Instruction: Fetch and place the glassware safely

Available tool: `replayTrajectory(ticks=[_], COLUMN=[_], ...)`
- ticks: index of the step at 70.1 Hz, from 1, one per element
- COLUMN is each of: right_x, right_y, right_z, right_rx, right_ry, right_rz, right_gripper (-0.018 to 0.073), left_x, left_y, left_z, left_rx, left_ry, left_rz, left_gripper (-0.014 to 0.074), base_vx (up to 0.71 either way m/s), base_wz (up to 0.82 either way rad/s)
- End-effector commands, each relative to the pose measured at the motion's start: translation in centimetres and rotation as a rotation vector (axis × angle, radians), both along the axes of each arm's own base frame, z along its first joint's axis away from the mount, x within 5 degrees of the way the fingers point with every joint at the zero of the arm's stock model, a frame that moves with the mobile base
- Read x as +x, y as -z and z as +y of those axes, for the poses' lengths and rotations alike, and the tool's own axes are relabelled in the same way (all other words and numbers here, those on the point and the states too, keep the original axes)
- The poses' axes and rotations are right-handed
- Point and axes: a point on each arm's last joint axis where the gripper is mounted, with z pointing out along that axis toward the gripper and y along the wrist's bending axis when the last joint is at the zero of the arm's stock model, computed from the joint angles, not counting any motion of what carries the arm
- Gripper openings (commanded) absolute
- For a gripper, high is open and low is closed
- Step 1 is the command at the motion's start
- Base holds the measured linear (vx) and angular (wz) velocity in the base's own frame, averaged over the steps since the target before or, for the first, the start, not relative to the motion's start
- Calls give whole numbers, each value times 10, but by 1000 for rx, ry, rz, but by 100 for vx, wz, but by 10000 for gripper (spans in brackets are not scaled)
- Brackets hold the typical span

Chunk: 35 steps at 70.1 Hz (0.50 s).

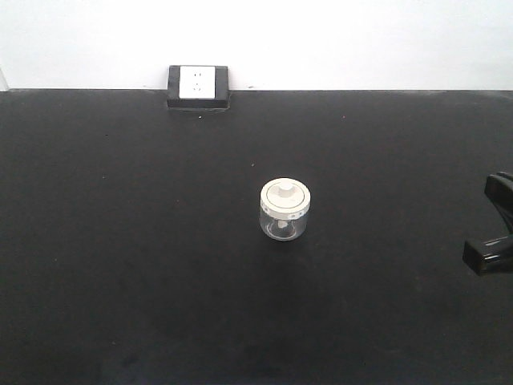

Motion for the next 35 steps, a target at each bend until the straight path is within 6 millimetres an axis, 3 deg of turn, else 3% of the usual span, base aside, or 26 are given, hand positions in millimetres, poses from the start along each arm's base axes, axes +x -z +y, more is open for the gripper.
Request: replayTrajectory(ticks=[1, 35], right_x=[0, 0], right_y=[-15, -15], right_z=[2, 2], right_rx=[19, 12], right_ry=[-26, -26], right_rz=[-80, -82], right_gripper=[-8, -8], left_x=[1, 1], left_y=[3, 3], left_z=[0, 0], left_rx=[-17, -17], left_ry=[2, 2], left_rz=[-52, -52], left_gripper=[-7, -7], base_vx=[0, 0], base_wz=[0, 0])
